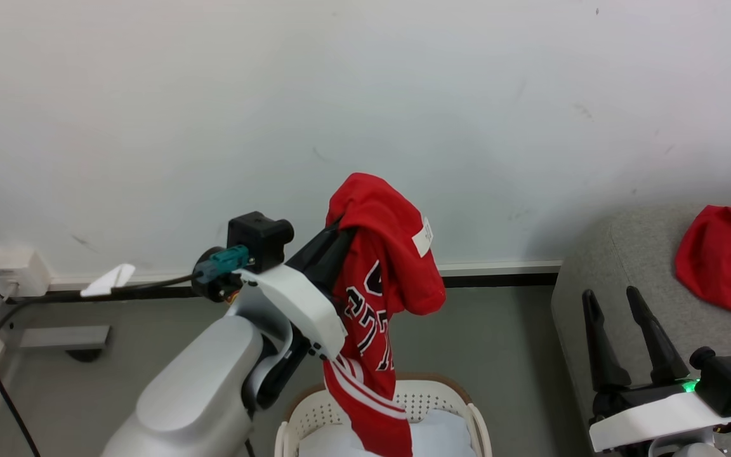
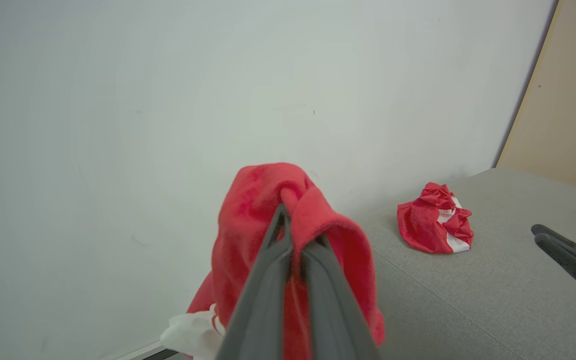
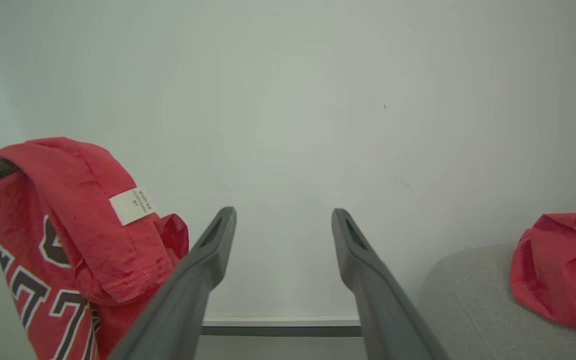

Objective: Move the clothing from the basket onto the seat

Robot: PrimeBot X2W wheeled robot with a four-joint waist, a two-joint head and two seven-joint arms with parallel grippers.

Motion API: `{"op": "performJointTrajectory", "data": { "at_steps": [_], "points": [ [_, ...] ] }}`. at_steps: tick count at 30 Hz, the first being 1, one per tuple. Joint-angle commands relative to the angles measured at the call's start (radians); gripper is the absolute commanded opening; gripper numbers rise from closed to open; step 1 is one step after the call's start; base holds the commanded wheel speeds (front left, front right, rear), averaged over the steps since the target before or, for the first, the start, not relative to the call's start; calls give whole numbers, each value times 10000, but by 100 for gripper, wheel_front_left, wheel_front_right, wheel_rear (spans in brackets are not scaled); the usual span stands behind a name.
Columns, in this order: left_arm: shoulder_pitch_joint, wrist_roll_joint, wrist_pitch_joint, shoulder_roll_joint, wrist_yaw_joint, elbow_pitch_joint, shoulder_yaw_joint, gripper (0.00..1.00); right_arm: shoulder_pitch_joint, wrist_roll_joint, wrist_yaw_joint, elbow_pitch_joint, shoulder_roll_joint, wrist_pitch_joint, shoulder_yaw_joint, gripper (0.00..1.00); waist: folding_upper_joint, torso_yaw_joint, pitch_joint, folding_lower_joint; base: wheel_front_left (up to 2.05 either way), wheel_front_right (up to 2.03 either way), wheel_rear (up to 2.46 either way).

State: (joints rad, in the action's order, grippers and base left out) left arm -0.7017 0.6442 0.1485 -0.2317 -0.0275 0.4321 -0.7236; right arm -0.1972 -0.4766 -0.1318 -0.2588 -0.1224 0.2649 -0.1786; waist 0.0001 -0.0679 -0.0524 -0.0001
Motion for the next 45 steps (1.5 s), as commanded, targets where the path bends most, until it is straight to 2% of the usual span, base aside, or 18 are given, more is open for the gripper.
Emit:
{"op": "performJointTrajectory", "data": {
  "at_steps": [1, 9, 13, 19, 26, 34, 39, 45],
  "points": [
    [254, 98, -164, -180, 154, -409, 37, 0, 144, -101, 22, 10, 15, -11, -105, 100, -1, -4, -14, 1, 0, 0, 0],
    [649, 195, -558, -457, 470, -1391, -24, 0, 182, -552, 22, 295, -113, -11, -1172, 100, -1, -21, -38, 1, 0, 0, 0],
    [761, 204, -672, -488, 569, -1648, -102, 0, 375, -777, 22, 560, -164, -11, -2293, 100, -1, 7, -41, 1, 0, 0, 0],
    [806, 302, -746, -363, 526, -1772, -195, 0, 280, -1035, 22, 320, -135, -11, -3733, 100, -1, 99, -125, 1, 0, 0, 0],
    [596, 349, -828, -131, 447, -1794, -357, 0, -240, -884, 22, -729, 156, -11, -5195, 100, -1, 374, -208, 1, 0, 0, 0],
    [498, 328, -893, 171, 304, -1838, -670, 0, -1370, -510, 22, -2658, 587, -9, -5531, 100, -1, 800, -194, 1, 0, 0, 0],
    [525, 408, -947, 468, 174, -1853, -931, 0, -1887, -926, 22, -3948, 716, -11, -5634, 100, -1, 1190, -175, 1, 0, 0, 0],
    [632, 467, -1006, 706, 66, -1906, -1156, 0, -2433, -1915, 22, -4526, 704, -9, -6139, 100, -1, 1558, -162, 1, 0, 0, 0]
  ]
}}
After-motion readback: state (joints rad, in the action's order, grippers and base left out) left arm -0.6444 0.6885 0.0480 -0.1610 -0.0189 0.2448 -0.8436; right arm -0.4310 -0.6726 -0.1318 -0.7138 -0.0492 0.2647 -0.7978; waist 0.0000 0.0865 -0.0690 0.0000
